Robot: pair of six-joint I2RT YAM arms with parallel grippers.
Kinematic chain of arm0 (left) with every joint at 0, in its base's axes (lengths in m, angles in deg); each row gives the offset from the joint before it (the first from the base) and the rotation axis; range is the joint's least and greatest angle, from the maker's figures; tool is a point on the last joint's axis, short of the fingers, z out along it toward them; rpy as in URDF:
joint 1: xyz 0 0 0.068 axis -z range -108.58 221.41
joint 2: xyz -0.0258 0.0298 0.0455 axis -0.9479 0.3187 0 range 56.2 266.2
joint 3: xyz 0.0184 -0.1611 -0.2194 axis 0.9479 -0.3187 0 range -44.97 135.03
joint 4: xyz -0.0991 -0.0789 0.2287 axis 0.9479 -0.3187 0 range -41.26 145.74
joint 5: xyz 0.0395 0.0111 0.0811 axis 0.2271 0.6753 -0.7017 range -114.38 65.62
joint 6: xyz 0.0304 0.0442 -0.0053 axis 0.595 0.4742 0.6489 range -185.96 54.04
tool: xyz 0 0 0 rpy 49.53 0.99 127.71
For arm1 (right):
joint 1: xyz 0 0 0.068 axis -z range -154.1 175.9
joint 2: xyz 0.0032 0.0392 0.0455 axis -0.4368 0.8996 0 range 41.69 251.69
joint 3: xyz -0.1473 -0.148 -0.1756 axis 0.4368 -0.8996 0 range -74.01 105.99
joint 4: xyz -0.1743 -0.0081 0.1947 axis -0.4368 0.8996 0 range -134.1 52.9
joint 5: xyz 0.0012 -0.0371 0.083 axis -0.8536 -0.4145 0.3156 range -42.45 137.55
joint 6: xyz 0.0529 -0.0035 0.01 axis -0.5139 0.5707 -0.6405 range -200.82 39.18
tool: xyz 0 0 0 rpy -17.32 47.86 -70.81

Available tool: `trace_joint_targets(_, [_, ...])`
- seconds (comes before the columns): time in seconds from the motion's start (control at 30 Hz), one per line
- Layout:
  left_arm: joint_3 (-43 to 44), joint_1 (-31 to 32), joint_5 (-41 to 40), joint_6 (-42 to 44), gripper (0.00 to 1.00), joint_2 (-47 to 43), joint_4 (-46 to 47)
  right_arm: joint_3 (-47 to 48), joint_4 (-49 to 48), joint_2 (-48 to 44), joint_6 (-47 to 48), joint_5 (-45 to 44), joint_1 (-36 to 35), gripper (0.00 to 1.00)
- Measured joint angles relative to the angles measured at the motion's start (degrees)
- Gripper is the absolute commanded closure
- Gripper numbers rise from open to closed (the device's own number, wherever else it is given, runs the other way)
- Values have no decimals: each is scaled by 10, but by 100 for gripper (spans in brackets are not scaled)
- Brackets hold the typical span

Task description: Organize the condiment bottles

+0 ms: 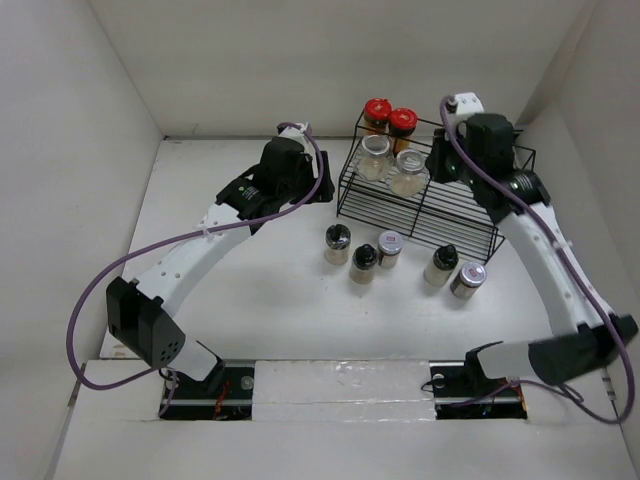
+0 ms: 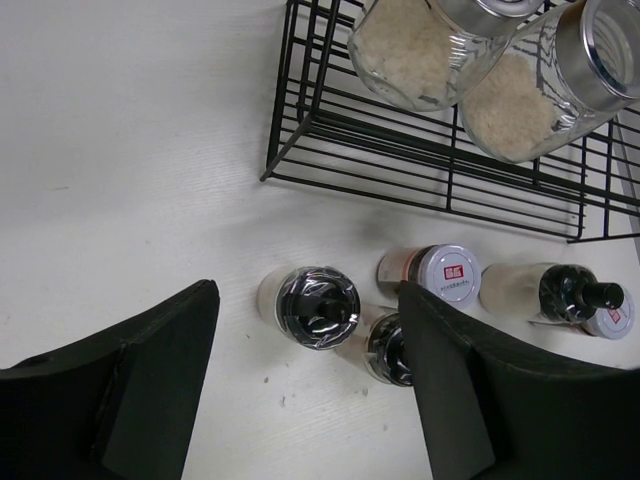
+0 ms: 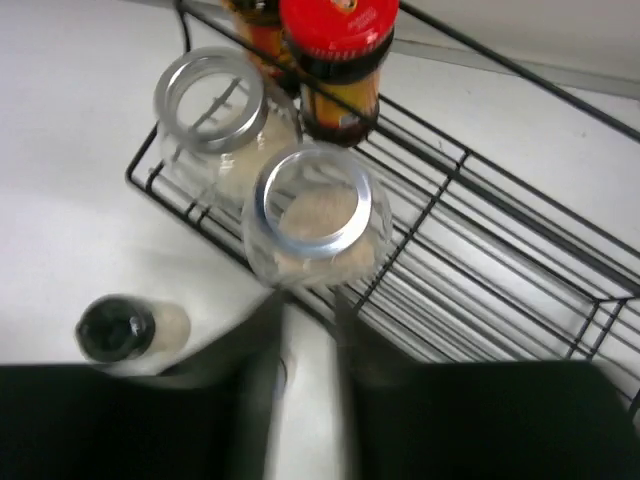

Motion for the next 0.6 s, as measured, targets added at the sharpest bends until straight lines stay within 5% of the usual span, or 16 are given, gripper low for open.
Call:
trace_joint_targets(0.07, [0, 0, -2, -1, 39, 0, 0, -64, -3, -79, -16, -4, -13, 88])
trace_joint_targets(0.2, [0, 0, -9, -2, 40, 0, 0, -183, 3, -173, -49, -1, -55, 55])
trace_joint_targets(0.4, [0, 0, -7, -5, 40, 0, 0, -273, 23, -139, -74, 22, -108, 25])
trace_joint_targets(0.6, [0, 0, -5, -6, 40, 0, 1, -272, 15, -123, -64, 48, -207, 23])
